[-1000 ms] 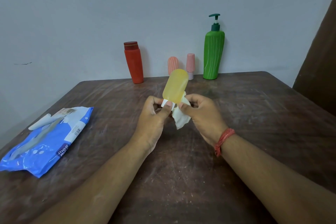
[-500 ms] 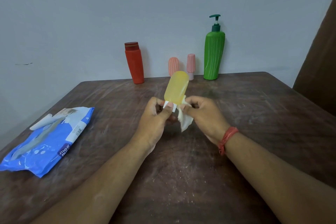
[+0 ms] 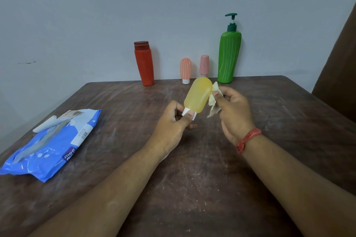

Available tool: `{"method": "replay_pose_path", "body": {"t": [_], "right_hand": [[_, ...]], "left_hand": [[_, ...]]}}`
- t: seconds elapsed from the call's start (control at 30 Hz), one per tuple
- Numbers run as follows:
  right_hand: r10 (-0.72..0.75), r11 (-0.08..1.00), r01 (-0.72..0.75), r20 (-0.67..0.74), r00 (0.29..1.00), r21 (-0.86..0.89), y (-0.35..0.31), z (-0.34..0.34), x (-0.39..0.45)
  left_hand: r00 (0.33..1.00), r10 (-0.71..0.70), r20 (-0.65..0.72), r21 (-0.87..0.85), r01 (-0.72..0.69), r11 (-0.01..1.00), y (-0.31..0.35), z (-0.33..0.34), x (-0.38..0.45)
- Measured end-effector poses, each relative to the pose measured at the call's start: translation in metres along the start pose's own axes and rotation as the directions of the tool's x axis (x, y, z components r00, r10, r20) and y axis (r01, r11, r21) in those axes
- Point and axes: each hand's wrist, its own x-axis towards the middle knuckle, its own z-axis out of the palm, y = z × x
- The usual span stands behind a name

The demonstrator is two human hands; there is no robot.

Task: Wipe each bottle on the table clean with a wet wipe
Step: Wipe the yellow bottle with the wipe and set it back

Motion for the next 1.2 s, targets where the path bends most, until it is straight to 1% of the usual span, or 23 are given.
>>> {"method": "replay_pose_path", "body": {"t": [0.07, 0.13, 0.2, 0.27, 0.33, 0.4, 0.47, 0.53, 0.7, 0.83, 0.9, 0.97, 1.03, 1.1, 1.13, 1.17, 1.2], "right_hand": [[0.004, 0.998, 0.002, 0.099, 0.995, -0.064, 0.005, 0.003, -0.007], [-0.013, 0.978, 0.051, 0.184, 0.983, -0.202, 0.008, 0.005, -0.012], [-0.031, 0.927, 0.128, 0.269, 0.963, -0.352, 0.010, 0.010, -0.017], [-0.094, 0.832, 0.258, 0.334, 0.938, -0.491, 0.011, 0.015, -0.022], [-0.197, 0.701, 0.389, 0.361, 0.911, -0.598, 0.010, 0.019, -0.026], [-0.249, 0.606, 0.452, 0.384, 0.889, -0.655, 0.006, 0.019, -0.026], [-0.265, 0.548, 0.486, 0.410, 0.873, -0.681, 0.004, 0.017, -0.025], [-0.273, 0.514, 0.511, 0.433, 0.859, -0.690, 0.004, 0.015, -0.025], [-0.292, 0.405, 0.559, 0.477, 0.829, -0.723, 0.004, 0.015, -0.023], [-0.328, 0.380, 0.603, 0.507, 0.797, -0.702, 0.003, 0.014, -0.024], [-0.345, 0.391, 0.620, 0.516, 0.784, -0.680, 0.001, 0.014, -0.024], [-0.369, 0.426, 0.612, 0.489, 0.790, -0.666, -0.002, 0.012, -0.023], [-0.417, 0.465, 0.581, 0.414, 0.809, -0.668, -0.006, 0.007, -0.015], [-0.468, 0.487, 0.540, 0.317, 0.825, -0.686, -0.012, -0.002, -0.008], [-0.492, 0.476, 0.536, 0.294, 0.819, -0.697, -0.014, -0.005, -0.006], [-0.509, 0.445, 0.552, 0.307, 0.804, -0.705, -0.014, -0.005, -0.006], [-0.512, 0.398, 0.586, 0.359, 0.780, -0.706, -0.013, -0.004, -0.009]], "left_hand": [[0.999, 0.021, -0.032, -0.006, -0.021, 1.000, 0.000, -0.001, 0.001], [0.996, 0.027, -0.080, -0.034, -0.030, 0.999, 0.000, -0.004, 0.003], [0.993, -0.003, -0.120, -0.096, -0.009, 0.995, 0.001, -0.007, 0.003], [0.988, -0.031, -0.151, -0.108, 0.015, 0.994, 0.001, -0.008, 0.003], [0.985, -0.053, -0.161, -0.094, 0.038, 0.995, 0.001, -0.007, 0.004], [0.987, -0.087, -0.136, -0.139, 0.068, 0.988, 0.001, -0.004, 0.004], [0.986, -0.109, -0.129, -0.187, 0.084, 0.979, 0.001, -0.002, 0.004], [0.982, -0.109, -0.157, -0.191, 0.078, 0.978, 0.000, -0.001, 0.004], [0.981, -0.081, -0.178, -0.087, 0.066, 0.994, -0.002, -0.003, 0.005], [0.988, -0.076, -0.131, -0.012, 0.075, 0.997, -0.002, -0.003, 0.002], [0.986, -0.112, -0.122, -0.073, 0.104, 0.992, 0.000, -0.003, 0.002], [0.990, -0.123, -0.063, -0.191, 0.109, 0.976, 0.003, -0.003, 0.002], [0.994, -0.109, 0.010, -0.256, 0.108, 0.961, 0.007, -0.003, 0.001], [0.992, -0.107, 0.063, -0.282, 0.120, 0.952, 0.009, -0.001, -0.001], [0.991, -0.109, 0.081, -0.291, 0.128, 0.948, 0.011, 0.001, -0.001], [0.989, -0.112, 0.093, -0.302, 0.135, 0.944, 0.012, 0.002, -0.002], [0.988, -0.117, 0.097, -0.316, 0.142, 0.938, 0.013, 0.002, -0.002]]}}
